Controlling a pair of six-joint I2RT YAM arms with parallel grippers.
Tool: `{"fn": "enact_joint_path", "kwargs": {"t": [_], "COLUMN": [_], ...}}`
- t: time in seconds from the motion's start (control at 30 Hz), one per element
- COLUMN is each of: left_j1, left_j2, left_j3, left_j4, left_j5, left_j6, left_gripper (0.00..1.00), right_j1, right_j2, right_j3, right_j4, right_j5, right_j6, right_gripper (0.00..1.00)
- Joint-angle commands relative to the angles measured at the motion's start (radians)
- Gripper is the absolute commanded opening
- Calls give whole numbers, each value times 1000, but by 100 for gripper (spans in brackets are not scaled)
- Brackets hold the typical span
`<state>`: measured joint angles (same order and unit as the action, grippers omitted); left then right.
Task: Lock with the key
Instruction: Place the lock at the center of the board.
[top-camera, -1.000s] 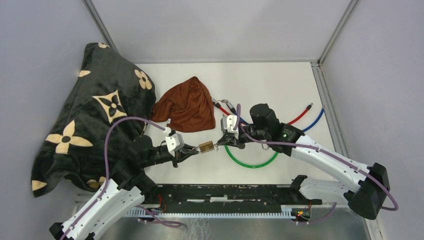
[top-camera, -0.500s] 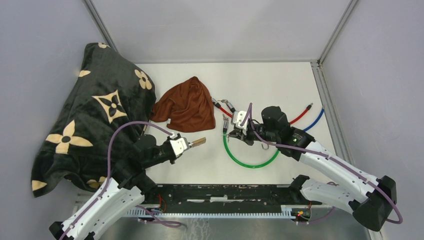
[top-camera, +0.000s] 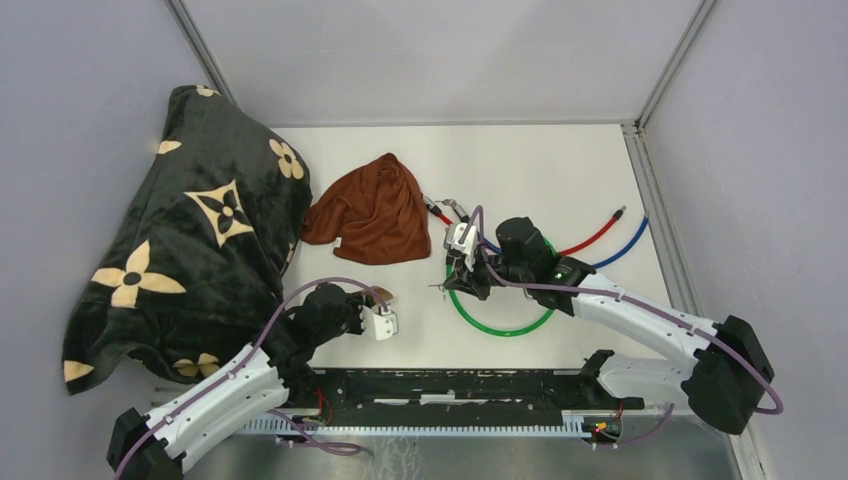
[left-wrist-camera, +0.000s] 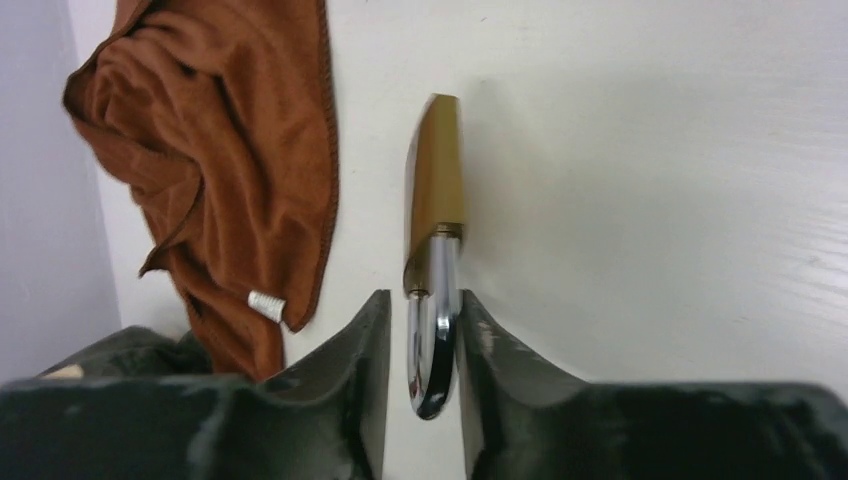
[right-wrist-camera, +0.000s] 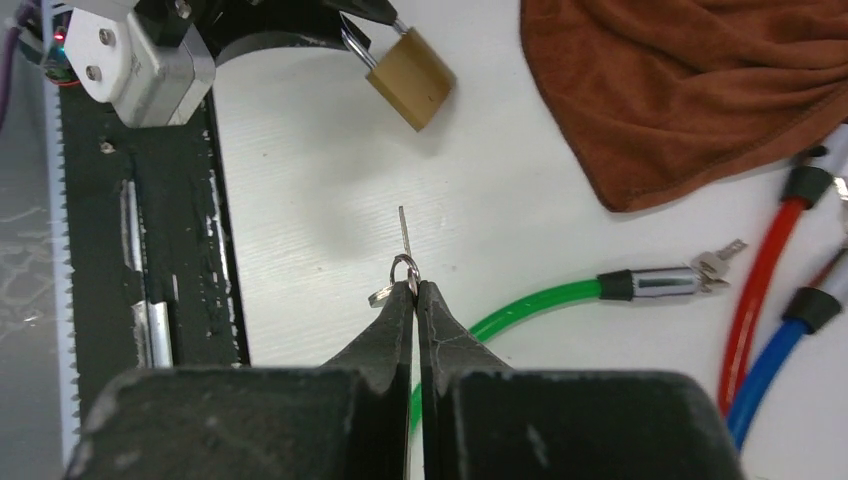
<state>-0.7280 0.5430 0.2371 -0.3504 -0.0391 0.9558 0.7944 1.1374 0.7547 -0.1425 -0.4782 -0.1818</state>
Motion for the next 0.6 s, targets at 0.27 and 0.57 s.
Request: {"fn": "enact_joint_path", "kwargs": {"t": [0.27,0.57], "left_j1": [12,169], "left_j2": [-55,-179], "left_j3": [207,247], "left_j4": [-312,91], "left_j5": [402,427], "left_j6": [-34,-784], "left_gripper": [73,74], "right_j1": [153,160], "right_j2": [349,611], "right_j3": [64,184], "right_j4": [200,178], "right_j5": [-117,-93], "right_j6": [271,373], "right_gripper": [0,8]}}
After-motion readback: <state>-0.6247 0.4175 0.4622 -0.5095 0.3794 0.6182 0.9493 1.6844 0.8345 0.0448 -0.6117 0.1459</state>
